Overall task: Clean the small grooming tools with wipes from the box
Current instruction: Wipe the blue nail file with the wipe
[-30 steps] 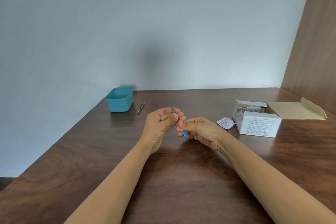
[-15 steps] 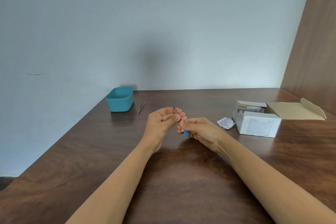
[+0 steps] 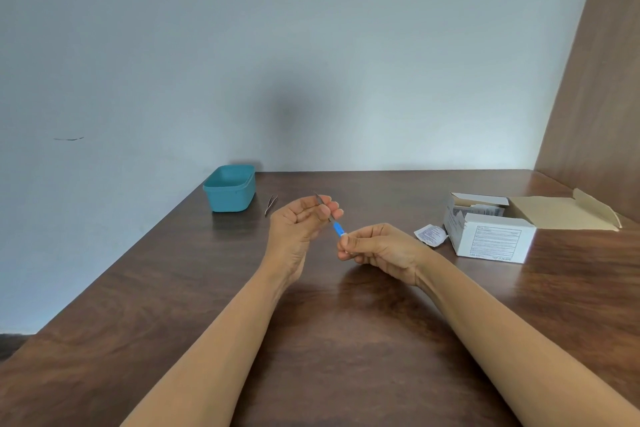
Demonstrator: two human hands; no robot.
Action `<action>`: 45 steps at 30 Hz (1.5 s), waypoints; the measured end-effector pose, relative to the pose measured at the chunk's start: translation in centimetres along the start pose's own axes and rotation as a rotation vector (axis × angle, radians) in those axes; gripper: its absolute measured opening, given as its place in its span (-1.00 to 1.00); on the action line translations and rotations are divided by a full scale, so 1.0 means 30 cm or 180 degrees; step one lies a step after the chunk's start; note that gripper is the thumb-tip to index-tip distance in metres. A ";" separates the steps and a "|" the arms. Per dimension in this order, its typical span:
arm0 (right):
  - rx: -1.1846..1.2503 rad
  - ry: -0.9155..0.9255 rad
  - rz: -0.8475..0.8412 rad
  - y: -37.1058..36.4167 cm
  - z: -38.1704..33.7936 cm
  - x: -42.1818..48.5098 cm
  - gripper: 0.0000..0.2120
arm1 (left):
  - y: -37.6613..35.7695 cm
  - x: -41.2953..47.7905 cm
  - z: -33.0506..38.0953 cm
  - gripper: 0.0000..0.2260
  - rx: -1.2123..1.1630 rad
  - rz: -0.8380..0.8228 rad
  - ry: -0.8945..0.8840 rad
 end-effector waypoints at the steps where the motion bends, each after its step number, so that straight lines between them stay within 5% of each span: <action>1: -0.0009 0.0020 0.0004 0.001 0.003 0.000 -0.90 | -0.003 -0.004 -0.004 -0.87 0.0090 -0.0050 0.0003; 6: 0.0249 0.0189 0.0054 0.011 0.008 -0.003 -0.91 | -0.042 -0.023 -0.037 -0.89 0.0532 -0.0300 0.0045; 13: -0.0126 0.0161 0.0155 -0.001 0.013 0.008 -0.93 | -0.002 -0.003 -0.009 -0.89 0.0154 0.0125 -0.0054; 23: -0.0490 0.1109 0.0724 -0.009 0.011 0.015 -0.88 | -0.013 -0.013 -0.039 -0.90 0.0298 0.0325 0.0091; 45: -0.0508 0.0820 0.0674 -0.033 -0.009 0.002 -0.91 | 0.001 -0.003 0.000 -0.88 0.0084 0.0536 -0.0009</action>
Point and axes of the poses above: each hand's wrist, its own x-axis towards the middle knuckle, its own y-axis out of the back of the hand, z = x × y, the point moved 4 cm from there along x, towards the middle knuckle, and after that the axes turned 5 degrees about y, right-handed, at the moved point
